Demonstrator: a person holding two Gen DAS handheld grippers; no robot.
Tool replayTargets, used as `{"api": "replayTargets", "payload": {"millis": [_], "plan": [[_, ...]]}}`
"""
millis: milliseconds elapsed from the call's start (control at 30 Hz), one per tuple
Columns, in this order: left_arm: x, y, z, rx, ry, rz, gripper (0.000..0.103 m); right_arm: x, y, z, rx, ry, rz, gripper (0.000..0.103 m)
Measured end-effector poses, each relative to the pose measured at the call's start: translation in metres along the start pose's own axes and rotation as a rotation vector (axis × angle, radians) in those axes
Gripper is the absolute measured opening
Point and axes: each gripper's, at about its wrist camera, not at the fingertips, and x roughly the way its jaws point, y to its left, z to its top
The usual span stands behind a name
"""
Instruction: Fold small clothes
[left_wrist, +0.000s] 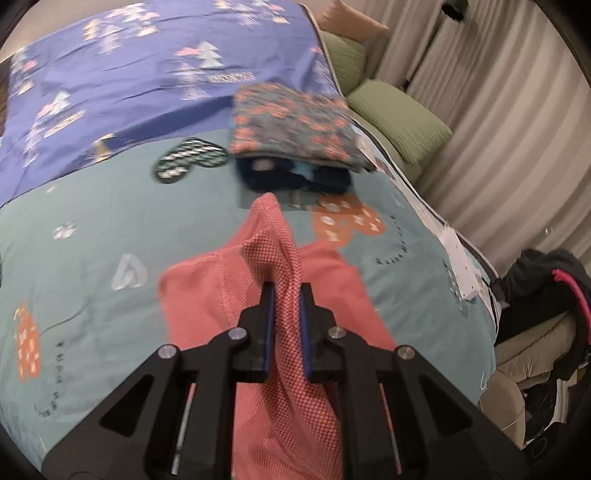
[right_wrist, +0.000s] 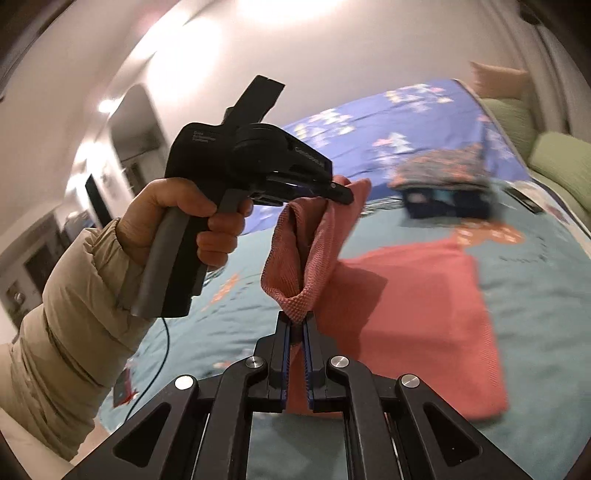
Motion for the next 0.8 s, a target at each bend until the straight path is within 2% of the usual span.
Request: {"api": "replayTargets", "payload": {"millis": [200, 367, 500, 600, 633, 667, 800], "plan": [[0.057, -0.047, 0.003, 0.053, 0.079, 0.027, 0.013, -0.023, -0.053, -0.014, 0.117, 0.006, -0.066, 0.005], [0.094, -0.066, 0.002, 0.061, 0.14, 0.06, 0.013, -0.036, -0.087, -0.025, 0.197, 0.009, -0.098, 0.005], [0.106, -0.074, 0.002, 0.068, 0.152, 0.068, 0.013, -0.039, -0.108, -0.032, 0.249, 0.022, -0.097, 0.005], [0.11, -0.079, 0.003, 0.077, 0.159, 0.065, 0.01, -0.045, -0.108, -0.039, 0.259, 0.031, -0.094, 0.005], [0.111, -0.083, 0.004, 0.084, 0.16, 0.062, 0.007, -0.045, -0.11, -0.041, 0.261, 0.035, -0.088, 0.005], [0.112, -0.086, 0.004, 0.09, 0.16, 0.05, 0.0, -0.045, -0.11, -0.042, 0.262, 0.042, -0.079, 0.005], [0.113, -0.1, 0.003, 0.129, 0.156, 0.047, 0.0, -0.037, -0.117, -0.044, 0.257, 0.072, -0.056, 0.011]]}}
